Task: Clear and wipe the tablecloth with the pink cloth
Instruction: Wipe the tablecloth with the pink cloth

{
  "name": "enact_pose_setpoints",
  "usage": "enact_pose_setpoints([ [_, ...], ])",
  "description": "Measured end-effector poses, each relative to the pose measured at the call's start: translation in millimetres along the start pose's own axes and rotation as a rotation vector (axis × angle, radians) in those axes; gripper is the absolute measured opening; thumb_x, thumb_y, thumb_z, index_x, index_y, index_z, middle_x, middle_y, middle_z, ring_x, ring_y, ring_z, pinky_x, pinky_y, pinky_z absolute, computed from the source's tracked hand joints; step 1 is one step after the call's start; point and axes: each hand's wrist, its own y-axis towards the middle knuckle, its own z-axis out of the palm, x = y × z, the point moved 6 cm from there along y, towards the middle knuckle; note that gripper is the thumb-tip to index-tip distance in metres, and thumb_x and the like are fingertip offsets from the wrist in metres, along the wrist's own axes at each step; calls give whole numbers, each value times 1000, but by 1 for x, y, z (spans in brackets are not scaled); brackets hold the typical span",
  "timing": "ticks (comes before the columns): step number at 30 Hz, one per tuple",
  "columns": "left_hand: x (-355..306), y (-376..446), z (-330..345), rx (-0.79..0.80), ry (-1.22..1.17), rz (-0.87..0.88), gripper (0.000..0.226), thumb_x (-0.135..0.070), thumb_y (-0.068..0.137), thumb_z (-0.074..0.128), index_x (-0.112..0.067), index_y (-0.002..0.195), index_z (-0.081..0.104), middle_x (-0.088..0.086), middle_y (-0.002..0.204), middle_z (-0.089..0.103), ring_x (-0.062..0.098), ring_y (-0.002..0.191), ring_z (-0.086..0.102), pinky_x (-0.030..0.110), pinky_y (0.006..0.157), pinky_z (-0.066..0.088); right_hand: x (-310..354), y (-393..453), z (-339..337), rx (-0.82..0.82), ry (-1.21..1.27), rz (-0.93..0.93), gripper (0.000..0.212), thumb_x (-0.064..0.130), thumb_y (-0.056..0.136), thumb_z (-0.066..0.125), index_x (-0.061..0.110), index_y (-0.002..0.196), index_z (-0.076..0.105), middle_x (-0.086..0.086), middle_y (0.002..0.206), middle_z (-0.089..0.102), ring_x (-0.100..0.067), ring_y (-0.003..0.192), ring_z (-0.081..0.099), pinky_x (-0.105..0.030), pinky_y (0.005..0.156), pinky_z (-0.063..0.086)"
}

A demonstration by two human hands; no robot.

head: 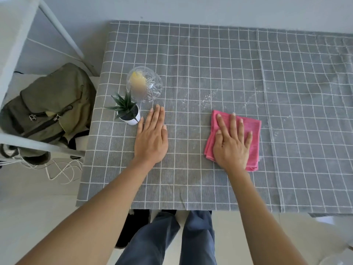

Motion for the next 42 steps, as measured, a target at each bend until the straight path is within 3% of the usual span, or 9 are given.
enact_pose_setpoints([
  [5,1,1,1,-7,14,-4,55,-31,101,11,-19,153,-4,-5,160,-8,9,147,-9,38,121,-1,22,-7,7,-3,27,101,55,47,95,4,48,149,-5,6,160,-14,-19,147,-16,-52,115,-15],
  [10,-1,0,0,-14,4,-7,55,-29,101,13,-19,153,-1,-4,160,-5,9,147,-7,38,121,0,75,-33,24,55,2,-135,55,48,95,0,47,149,-8,5,160,-15,-19,145,-22,-51,114,-18],
  [15,-2,0,-1,-15,-5,4,54,-28,102,16,-19,153,0,-5,161,-4,9,147,-5,36,121,-2,57,-29,16,32,1,-227,50,45,100,10,48,150,2,8,161,-6,-18,146,-16,-50,117,-13],
  [21,-1,0,-1,-18,-2,5,54,-28,102,16,-20,153,0,-5,160,-4,9,147,-5,37,121,-2,6,-11,3,-2,3,-5,51,48,98,7,50,149,0,7,162,-6,-19,148,-13,-49,116,-14],
  [25,1,0,-1,-30,4,1,55,-27,102,18,-19,153,1,-4,161,-2,10,148,-4,38,121,0,13,-12,5,11,12,95,53,48,96,5,49,148,-6,5,161,-12,-21,147,-17,-51,115,-17],
  [29,-1,0,0,-27,8,-5,55,-28,102,17,-19,153,0,-4,161,-2,10,148,-3,38,121,0,64,-34,21,71,-30,-109,54,51,95,-1,49,147,-15,3,159,-21,-22,142,-27,-52,110,-23],
  [34,-1,1,-1,-29,5,12,55,-28,102,16,-19,153,0,-4,161,-2,9,147,-3,37,121,-1,67,-40,20,65,-2,-231,50,47,101,9,50,149,-2,8,161,-10,-18,145,-19,-49,114,-18],
  [42,1,1,1,-27,11,4,54,-28,102,14,-19,153,-1,-4,161,-2,10,148,-4,38,121,-1,32,-26,12,36,10,32,51,44,100,11,49,147,-9,6,160,-15,-20,147,-18,-52,115,-17],
])
